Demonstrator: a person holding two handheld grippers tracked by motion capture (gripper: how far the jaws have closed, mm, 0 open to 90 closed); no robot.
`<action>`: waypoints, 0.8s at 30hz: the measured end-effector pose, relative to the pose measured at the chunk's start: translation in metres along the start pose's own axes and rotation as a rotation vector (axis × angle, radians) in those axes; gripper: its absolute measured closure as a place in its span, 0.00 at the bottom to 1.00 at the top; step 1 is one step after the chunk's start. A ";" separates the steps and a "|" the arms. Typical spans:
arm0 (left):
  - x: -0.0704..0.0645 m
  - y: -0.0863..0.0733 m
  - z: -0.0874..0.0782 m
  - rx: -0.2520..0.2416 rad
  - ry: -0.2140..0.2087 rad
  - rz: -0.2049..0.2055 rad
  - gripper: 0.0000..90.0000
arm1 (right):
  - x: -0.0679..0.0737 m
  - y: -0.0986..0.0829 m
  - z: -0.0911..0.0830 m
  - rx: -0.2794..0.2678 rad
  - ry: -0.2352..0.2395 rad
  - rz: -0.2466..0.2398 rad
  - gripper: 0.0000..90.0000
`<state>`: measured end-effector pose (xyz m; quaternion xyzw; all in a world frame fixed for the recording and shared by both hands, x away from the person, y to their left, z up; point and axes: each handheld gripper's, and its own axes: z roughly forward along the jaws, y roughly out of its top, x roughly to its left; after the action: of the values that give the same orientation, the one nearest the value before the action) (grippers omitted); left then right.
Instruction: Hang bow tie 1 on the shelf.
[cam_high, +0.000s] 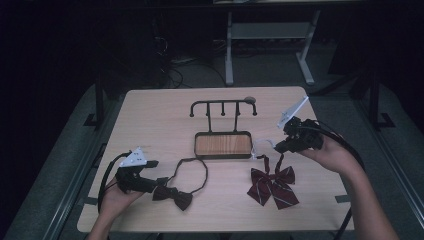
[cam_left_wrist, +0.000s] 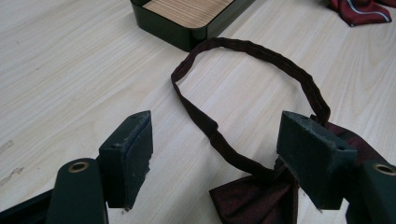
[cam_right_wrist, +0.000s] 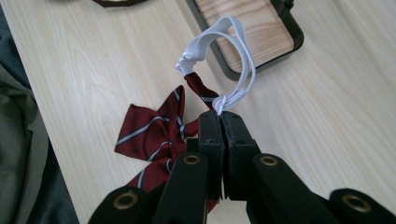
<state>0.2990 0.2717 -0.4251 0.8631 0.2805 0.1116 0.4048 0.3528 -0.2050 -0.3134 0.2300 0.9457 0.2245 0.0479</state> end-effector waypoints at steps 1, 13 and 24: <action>0.000 0.000 0.000 0.000 0.002 0.005 0.30 | 0.000 0.001 -0.001 -0.001 -0.002 -0.003 0.97; 0.000 0.000 0.000 -0.001 0.001 0.006 0.30 | 0.000 0.015 -0.015 -0.005 -0.022 -0.025 0.97; 0.001 0.000 0.000 -0.001 -0.002 -0.001 0.30 | -0.003 0.032 -0.025 -0.010 -0.036 -0.036 0.97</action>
<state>0.2993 0.2722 -0.4249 0.8630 0.2804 0.1106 0.4055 0.3636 -0.1908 -0.2766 0.2167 0.9476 0.2240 0.0703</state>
